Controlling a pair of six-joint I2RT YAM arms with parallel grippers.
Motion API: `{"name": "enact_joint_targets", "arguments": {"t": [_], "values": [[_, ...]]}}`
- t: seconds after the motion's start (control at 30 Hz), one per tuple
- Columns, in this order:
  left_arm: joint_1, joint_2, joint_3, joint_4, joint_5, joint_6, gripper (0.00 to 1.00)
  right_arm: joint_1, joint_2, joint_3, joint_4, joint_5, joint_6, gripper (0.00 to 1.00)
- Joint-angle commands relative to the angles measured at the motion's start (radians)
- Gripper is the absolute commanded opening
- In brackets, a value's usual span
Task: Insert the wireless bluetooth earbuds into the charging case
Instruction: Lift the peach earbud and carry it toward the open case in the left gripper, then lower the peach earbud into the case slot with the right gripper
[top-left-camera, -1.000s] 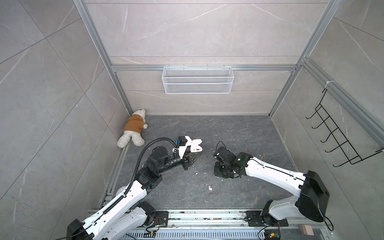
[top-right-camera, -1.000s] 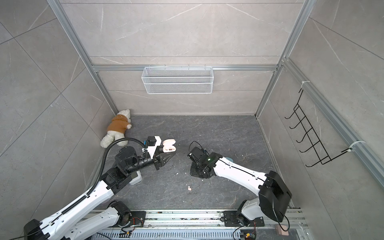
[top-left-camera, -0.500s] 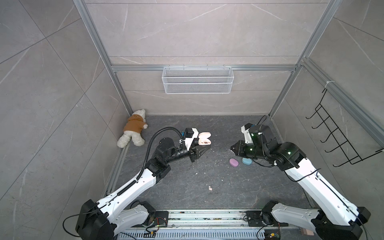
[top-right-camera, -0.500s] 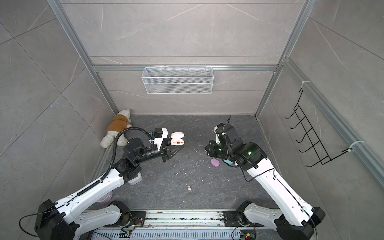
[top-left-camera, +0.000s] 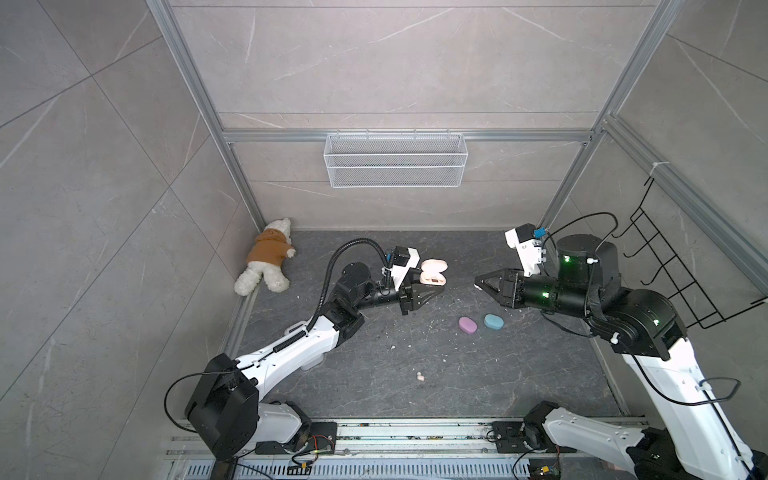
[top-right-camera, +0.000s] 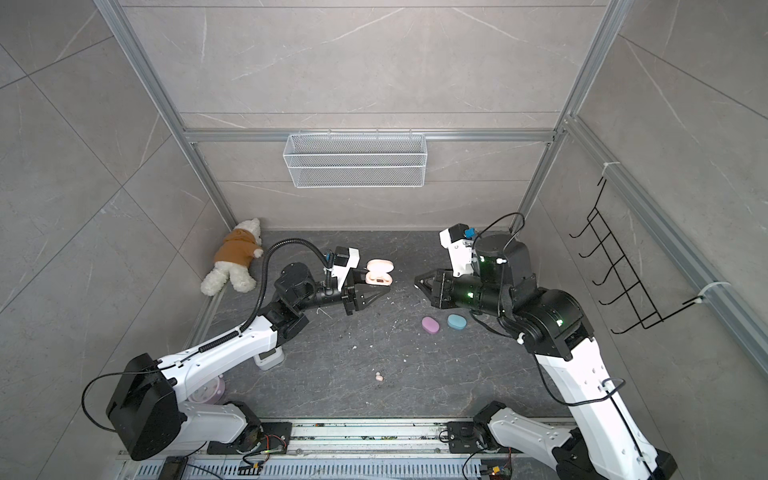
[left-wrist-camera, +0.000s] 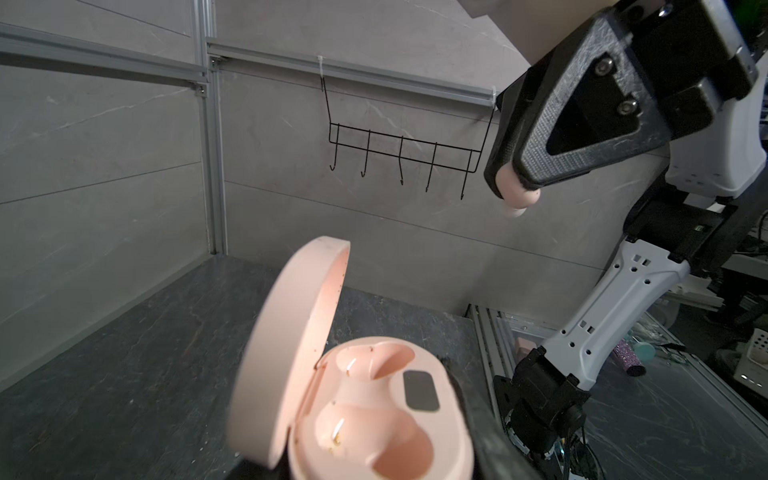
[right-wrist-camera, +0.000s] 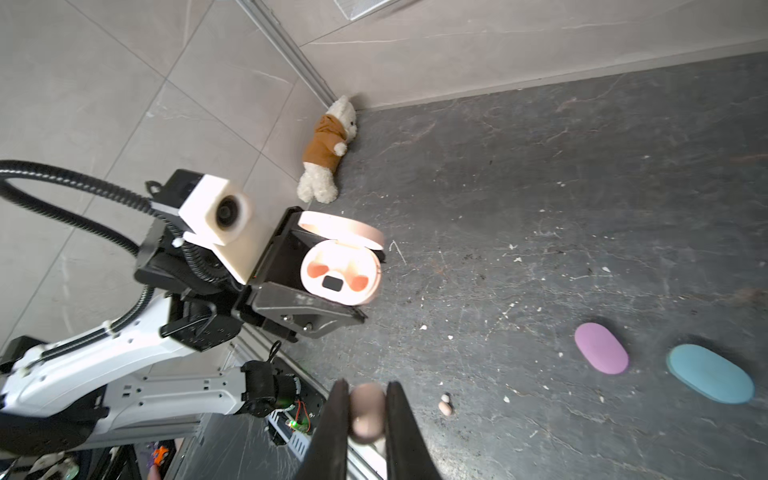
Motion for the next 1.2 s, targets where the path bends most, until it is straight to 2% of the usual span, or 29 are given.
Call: {"name": "enact_joint_targets", "arguments": {"t": [0.0,0.37,0.77,1.17], "values": [[-0.018,0.009,0.054,0.096,0.057,-0.017,0.01,-0.007,0.0,0.007,0.047,-0.127,-0.03,0.15],[-0.037,0.019,0.073,0.078,0.105,-0.025,0.01,-0.009,0.004,-0.055,0.135,-0.26,-0.039,0.15],[-0.038,0.001,0.083,0.021,0.128,-0.001,0.01,-0.008,-0.004,-0.141,0.25,-0.27,-0.005,0.15],[-0.041,-0.027,0.076,-0.005,0.13,0.016,0.01,-0.007,0.029,-0.155,0.253,-0.274,-0.008,0.15]]}}
